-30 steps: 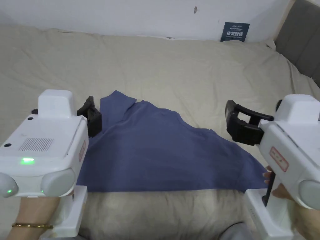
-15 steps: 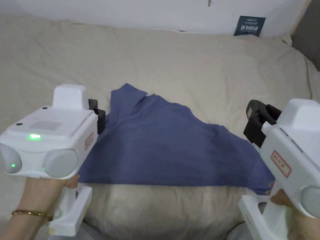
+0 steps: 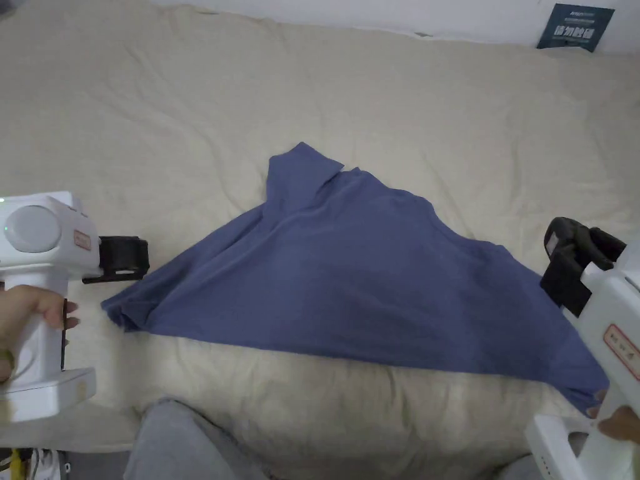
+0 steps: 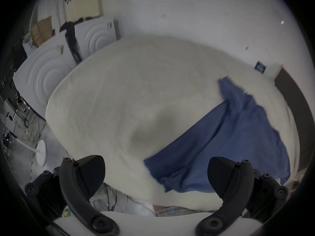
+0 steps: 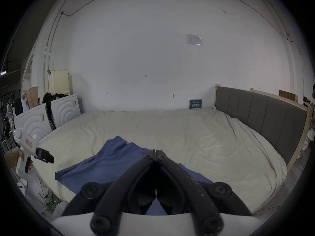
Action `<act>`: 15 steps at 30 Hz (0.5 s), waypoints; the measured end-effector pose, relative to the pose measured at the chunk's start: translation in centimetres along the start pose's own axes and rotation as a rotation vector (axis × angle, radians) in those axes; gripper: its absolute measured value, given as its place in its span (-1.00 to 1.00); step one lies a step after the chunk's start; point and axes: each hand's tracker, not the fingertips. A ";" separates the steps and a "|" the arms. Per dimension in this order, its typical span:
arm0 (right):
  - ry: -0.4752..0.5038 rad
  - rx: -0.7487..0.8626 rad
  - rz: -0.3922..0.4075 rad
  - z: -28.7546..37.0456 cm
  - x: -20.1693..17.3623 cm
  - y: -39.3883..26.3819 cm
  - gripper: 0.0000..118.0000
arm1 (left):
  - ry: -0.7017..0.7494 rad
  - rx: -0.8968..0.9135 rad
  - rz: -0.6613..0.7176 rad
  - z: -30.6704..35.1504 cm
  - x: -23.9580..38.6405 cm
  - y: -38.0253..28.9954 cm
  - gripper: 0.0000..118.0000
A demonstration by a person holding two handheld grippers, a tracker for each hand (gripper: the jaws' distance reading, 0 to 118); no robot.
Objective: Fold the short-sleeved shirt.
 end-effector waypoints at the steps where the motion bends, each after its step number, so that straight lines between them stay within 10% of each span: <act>1: 0.000 -0.010 -0.001 -0.1 -0.2 -0.2 -0.98 | 0.002 -0.030 0.006 -1.0 -0.2 -0.2 0.94; 9: -0.004 -0.074 0.022 -0.7 -0.7 -1.2 -0.98 | 0.039 -0.133 0.035 -6.5 -0.2 -1.3 0.55; 15: -0.029 -0.105 0.013 -1.2 -0.3 -1.8 -0.98 | -0.046 -0.096 -0.050 -5.7 1.6 -2.1 -0.83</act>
